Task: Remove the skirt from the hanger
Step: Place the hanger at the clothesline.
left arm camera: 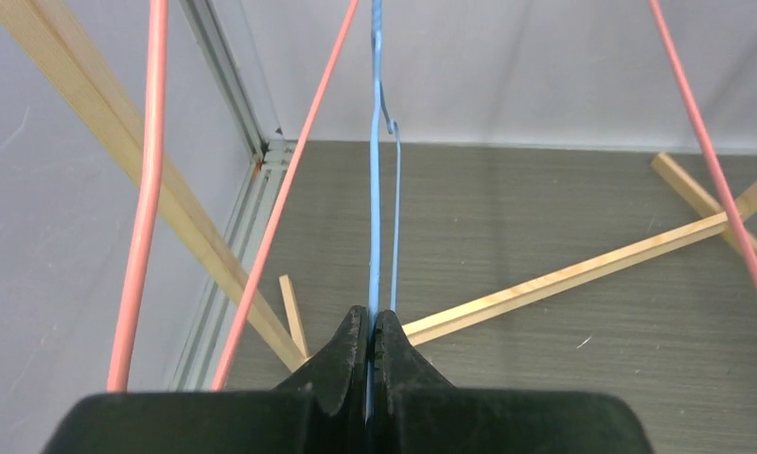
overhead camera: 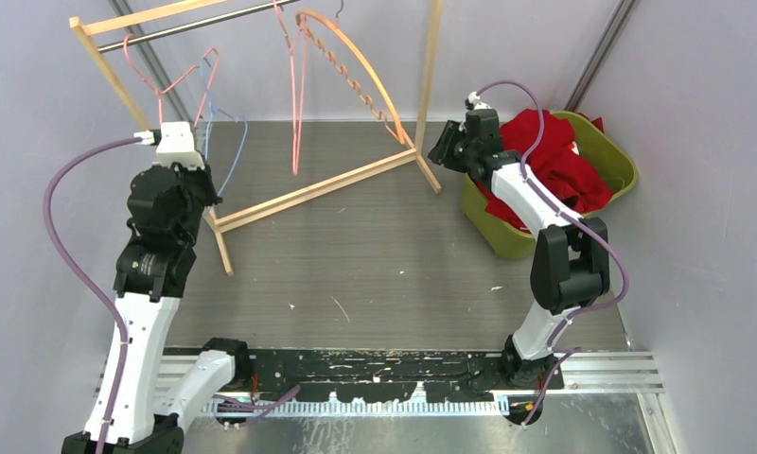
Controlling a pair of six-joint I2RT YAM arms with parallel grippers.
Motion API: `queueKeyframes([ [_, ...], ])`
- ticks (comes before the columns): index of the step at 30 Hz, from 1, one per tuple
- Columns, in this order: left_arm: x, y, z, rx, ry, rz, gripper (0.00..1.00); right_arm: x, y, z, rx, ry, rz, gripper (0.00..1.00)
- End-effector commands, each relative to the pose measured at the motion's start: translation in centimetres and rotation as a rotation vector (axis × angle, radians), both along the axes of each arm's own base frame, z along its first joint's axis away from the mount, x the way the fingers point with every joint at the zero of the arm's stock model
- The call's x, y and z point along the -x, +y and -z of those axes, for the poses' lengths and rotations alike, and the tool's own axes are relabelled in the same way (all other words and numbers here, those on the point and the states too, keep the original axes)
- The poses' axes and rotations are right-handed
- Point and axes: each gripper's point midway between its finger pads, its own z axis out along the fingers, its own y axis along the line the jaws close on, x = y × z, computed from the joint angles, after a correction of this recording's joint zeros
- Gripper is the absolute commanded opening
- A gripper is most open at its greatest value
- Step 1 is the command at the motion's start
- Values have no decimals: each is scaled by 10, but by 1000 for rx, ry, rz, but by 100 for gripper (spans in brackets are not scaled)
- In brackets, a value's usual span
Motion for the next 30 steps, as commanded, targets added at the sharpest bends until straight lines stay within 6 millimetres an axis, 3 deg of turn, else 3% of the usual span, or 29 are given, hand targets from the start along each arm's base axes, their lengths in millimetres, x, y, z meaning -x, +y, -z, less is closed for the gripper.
queueKeyframes([
  [1, -3, -9, -65, 37, -186, 42, 0, -17, 7, -33, -20, -95, -5, 45],
  [4, -3, -14, -79, 60, -222, 64, 0, -20, 7, -31, -19, -93, -4, 45],
  [11, 19, -21, -104, 110, -295, 112, 0, -21, 6, -27, -12, -87, -2, 45],
  [21, 68, -20, -88, 147, -270, 135, 0, -23, 6, -26, -12, -81, -2, 45],
  [25, 77, -16, -85, 149, -270, 123, 0, -23, 10, -26, -21, -78, -7, 45],
  [30, 81, -16, -94, 155, -292, 125, 0, -22, 12, -27, -21, -77, -12, 45],
])
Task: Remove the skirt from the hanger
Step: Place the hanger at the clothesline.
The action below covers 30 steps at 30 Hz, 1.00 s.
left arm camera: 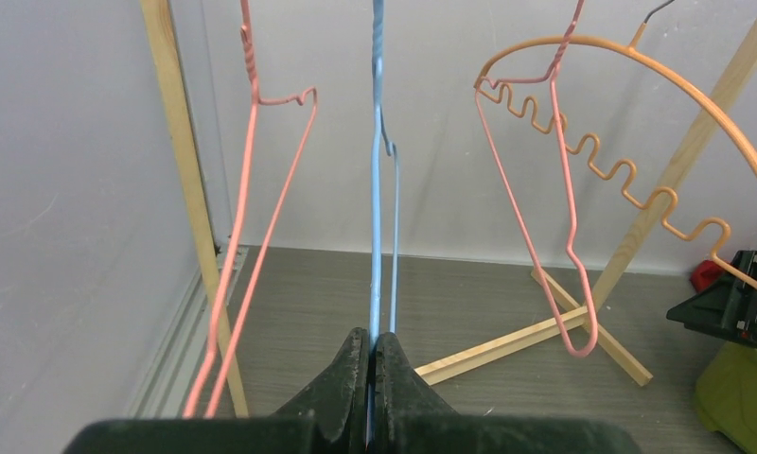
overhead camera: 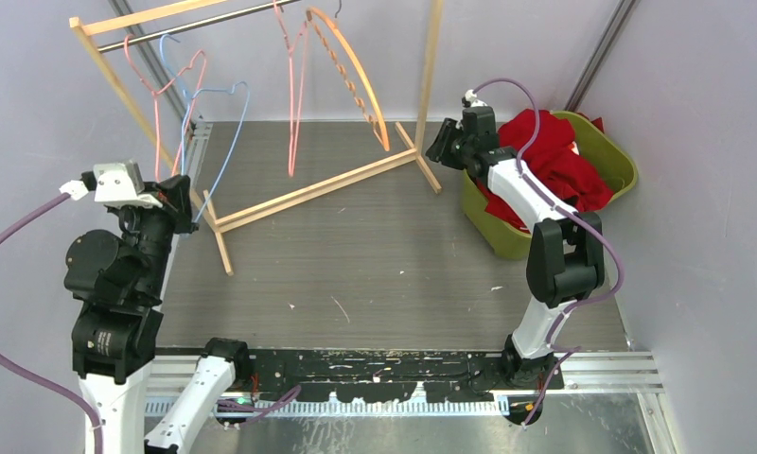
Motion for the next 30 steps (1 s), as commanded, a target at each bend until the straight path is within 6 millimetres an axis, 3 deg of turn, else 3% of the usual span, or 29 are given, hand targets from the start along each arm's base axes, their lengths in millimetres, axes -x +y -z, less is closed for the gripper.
queueKeyframes([
  [1, 0, -3, -14, 11, -30, 14, 0, -10, 8, -33, -23, -85, -11, 44],
  [10, -14, -8, -22, 27, -60, 27, 0, -9, 5, -30, -1, -86, -14, 45],
  [21, 5, -4, -33, 47, -112, 23, 0, -10, 6, -24, -4, -71, -15, 44],
  [30, -9, -3, -25, 53, -116, 5, 0, -8, 4, -25, 14, -71, -16, 44],
])
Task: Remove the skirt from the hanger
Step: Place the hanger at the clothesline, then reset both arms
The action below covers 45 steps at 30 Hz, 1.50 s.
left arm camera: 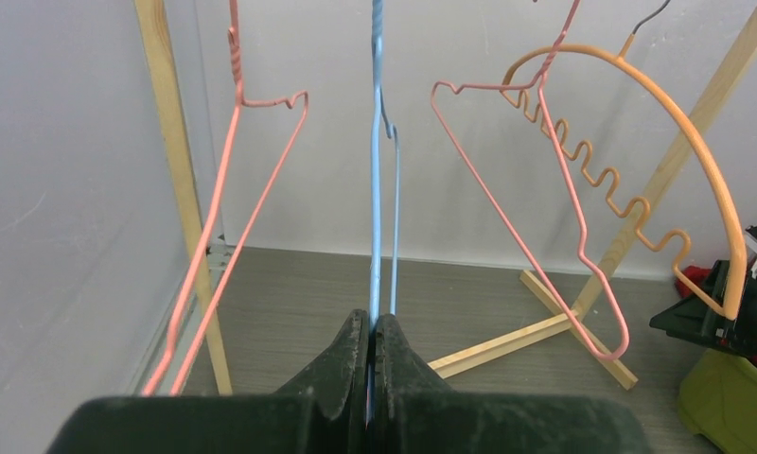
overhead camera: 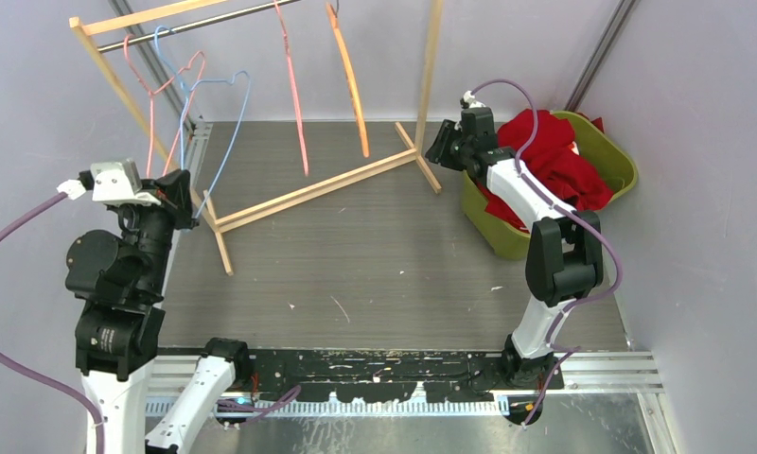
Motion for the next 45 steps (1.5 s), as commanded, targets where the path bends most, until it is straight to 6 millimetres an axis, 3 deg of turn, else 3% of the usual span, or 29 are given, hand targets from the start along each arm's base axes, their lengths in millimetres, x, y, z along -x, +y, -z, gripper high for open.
queueKeyframes([
  [1, -9, -1, -17, 24, -81, -4, 0, -9, 2, -29, 5, -81, -7, 44],
  [12, -49, -4, -6, 4, -81, -21, 0, -9, 3, -27, 11, -77, -20, 44],
  [24, -85, 0, 30, -48, 54, -67, 0, -11, 0, -22, 18, -72, -15, 44],
  [25, -84, 0, 32, -51, 58, -67, 7, -12, -1, -23, 20, -73, -11, 44],
  [27, -83, 0, 36, -53, 68, -71, 39, -12, -3, -22, 26, -72, -3, 45],
  [28, -82, 2, 36, -54, 71, -77, 77, -12, -5, -22, 32, -72, 3, 48],
  [29, -81, 2, 37, -58, 81, -78, 94, -12, -7, -21, 42, -68, 13, 52],
  [30, -80, 2, 38, -61, 88, -78, 100, -13, -8, -22, 47, -70, 17, 59],
  [33, -79, 1, 44, -78, 130, -67, 99, -13, -11, -24, 61, -76, 24, 78],
  [35, -79, -2, 53, -85, 171, -46, 99, -12, -13, -27, 73, -83, 32, 98],
  [40, -69, -11, 72, -103, 250, 13, 99, -4, -27, -33, 176, -119, 42, 100],
  [45, -48, -7, 75, -133, 286, 17, 99, 9, -25, -61, 286, -227, 57, 100],
])
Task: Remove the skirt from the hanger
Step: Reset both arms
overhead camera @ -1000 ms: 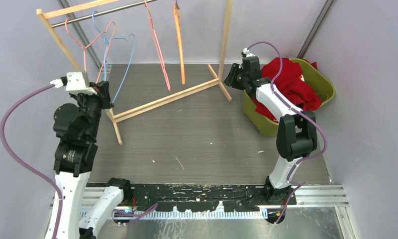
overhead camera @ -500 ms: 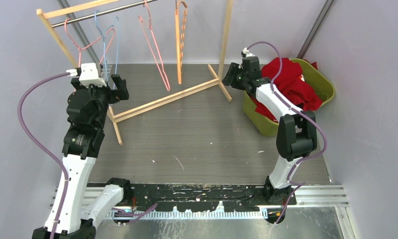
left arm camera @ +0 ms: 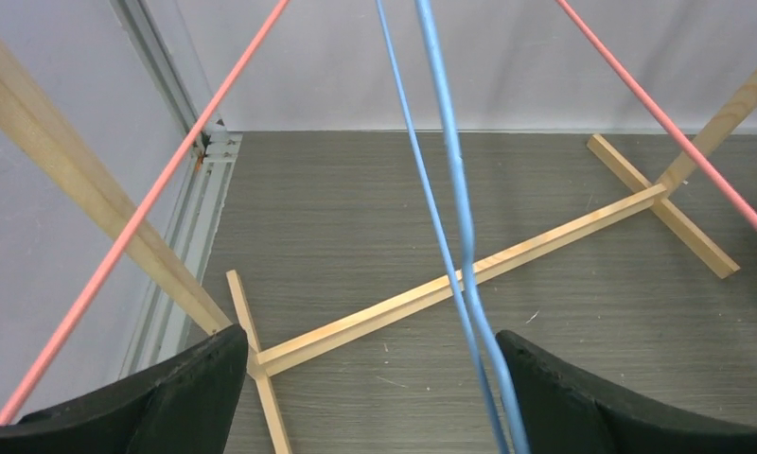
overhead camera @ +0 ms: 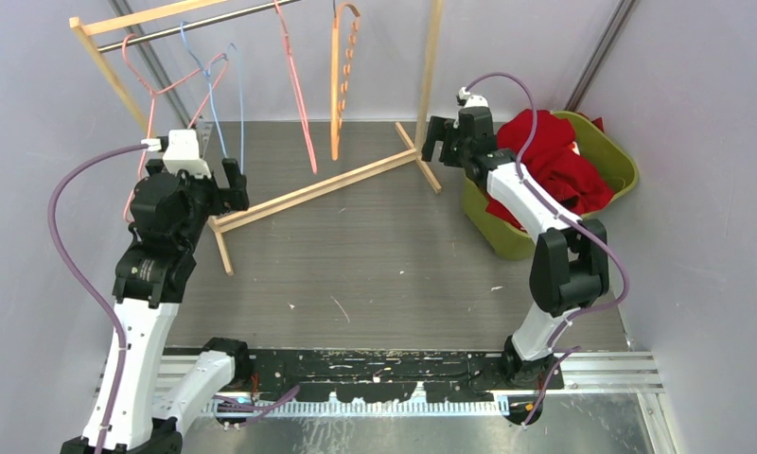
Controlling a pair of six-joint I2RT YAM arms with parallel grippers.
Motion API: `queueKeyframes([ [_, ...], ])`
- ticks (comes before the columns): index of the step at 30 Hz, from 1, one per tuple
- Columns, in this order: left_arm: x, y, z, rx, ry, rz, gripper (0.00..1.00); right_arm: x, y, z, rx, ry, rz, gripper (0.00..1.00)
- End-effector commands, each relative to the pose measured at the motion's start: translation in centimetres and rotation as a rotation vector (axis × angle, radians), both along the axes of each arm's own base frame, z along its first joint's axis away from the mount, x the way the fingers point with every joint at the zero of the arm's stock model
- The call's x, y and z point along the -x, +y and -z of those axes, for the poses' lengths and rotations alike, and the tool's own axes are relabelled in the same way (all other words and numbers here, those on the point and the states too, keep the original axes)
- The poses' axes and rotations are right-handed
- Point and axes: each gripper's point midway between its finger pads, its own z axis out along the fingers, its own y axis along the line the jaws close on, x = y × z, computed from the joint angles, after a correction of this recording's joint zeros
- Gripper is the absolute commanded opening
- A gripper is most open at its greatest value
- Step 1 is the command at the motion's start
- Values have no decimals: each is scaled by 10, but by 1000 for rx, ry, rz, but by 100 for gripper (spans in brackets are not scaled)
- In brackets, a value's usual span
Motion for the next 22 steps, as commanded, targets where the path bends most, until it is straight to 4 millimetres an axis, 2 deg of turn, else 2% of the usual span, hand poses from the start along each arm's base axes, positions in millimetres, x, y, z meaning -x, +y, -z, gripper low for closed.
queueKeyframes([
  [1, 27, -1, -18, -9, -27, 30, 99, 14, -13, -49, 169, -152, 67, 100],
  [4, 34, -10, 2, 43, 17, 67, 99, 23, -13, -63, 247, -218, 136, 100],
  [6, 37, -19, 20, 81, 67, 103, 99, 32, -8, -64, 322, -233, 129, 100],
  [11, 43, -28, 57, 91, 168, 146, 99, 47, -20, -65, 446, -238, 165, 100],
  [17, 48, -30, 76, 52, 214, 168, 99, 52, -34, -71, 528, -254, 187, 100],
  [22, 48, -34, 85, 32, 243, 190, 99, 49, -39, -79, 696, -307, 271, 100],
])
